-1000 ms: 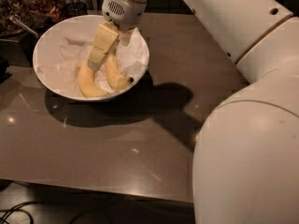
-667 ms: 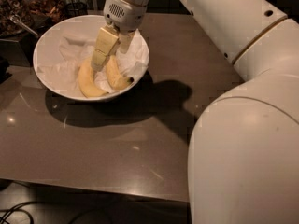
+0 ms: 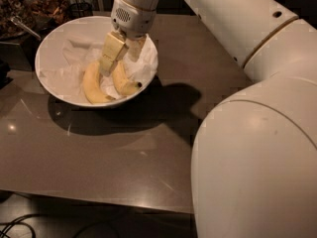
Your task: Pick banana from white bowl
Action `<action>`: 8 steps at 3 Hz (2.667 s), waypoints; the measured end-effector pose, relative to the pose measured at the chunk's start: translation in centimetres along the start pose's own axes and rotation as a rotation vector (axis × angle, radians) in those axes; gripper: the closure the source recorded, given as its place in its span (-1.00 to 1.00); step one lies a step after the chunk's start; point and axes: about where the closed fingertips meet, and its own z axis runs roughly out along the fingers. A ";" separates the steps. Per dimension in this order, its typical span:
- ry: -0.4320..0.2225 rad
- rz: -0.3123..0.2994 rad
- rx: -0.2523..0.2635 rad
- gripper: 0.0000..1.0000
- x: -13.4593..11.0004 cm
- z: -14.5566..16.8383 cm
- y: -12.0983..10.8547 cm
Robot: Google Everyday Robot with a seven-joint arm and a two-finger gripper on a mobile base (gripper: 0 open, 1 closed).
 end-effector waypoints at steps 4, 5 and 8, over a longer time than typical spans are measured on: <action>0.069 0.106 0.111 -0.32 0.2 0.6 -0.5; 0.075 0.099 0.090 -0.28 0.1 1.4 -0.8; 0.099 0.079 0.033 -0.08 -0.4 3.8 -1.0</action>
Offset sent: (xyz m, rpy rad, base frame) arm -0.0127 -0.0237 -0.0034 -0.1739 0.0147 -0.1623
